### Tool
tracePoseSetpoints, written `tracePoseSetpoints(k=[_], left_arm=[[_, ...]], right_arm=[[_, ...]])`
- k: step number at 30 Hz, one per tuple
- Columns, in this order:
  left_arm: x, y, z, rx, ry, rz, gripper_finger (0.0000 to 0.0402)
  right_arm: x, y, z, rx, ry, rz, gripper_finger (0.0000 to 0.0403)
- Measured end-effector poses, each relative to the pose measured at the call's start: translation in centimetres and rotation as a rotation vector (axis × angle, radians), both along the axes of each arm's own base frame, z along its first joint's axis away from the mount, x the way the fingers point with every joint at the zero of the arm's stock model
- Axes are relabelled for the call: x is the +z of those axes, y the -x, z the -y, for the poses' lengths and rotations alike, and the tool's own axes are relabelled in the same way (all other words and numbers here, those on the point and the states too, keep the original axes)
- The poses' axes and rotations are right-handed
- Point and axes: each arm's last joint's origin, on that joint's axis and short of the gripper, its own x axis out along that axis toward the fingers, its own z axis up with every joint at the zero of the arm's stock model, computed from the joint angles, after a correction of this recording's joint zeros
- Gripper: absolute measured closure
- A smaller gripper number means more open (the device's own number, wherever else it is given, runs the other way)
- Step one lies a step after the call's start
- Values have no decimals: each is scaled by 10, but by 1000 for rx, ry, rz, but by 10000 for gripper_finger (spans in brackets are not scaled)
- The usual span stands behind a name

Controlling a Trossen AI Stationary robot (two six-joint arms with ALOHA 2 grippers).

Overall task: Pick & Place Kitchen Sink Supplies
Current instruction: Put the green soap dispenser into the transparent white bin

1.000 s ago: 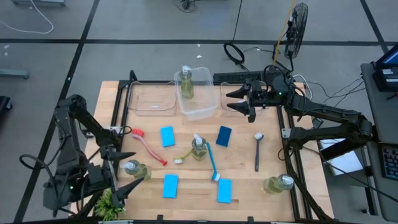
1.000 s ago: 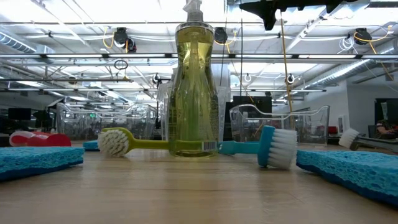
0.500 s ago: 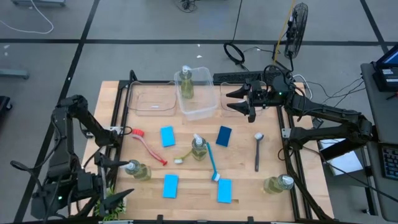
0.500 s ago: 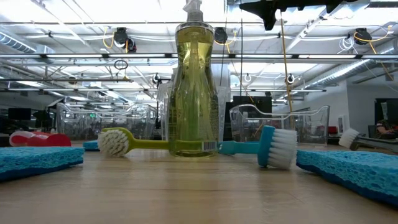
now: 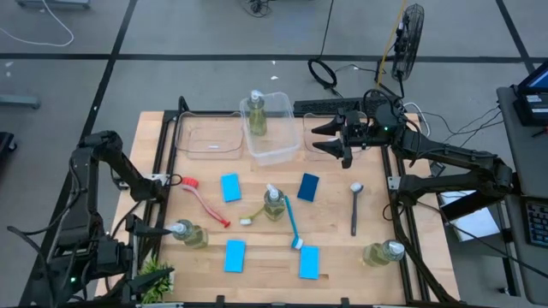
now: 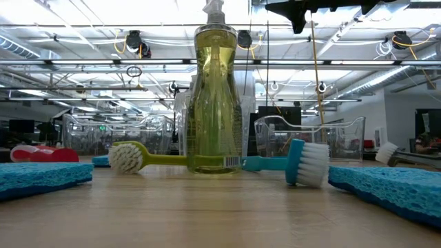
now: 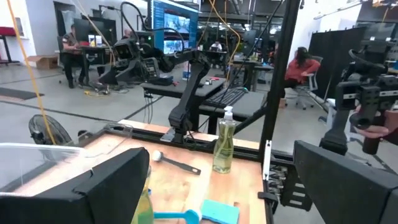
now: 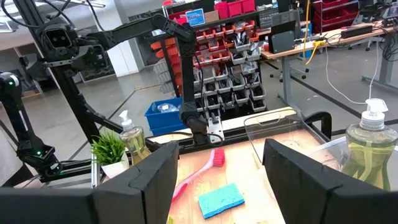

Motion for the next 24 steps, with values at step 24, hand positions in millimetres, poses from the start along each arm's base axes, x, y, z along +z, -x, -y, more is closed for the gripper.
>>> tracePoseSetpoints(k=[24], left_arm=[[-49, -16, -83, -27, 142, -375, 2]], right_arm=[[0, 0, 0, 1, -27, -1, 183]])
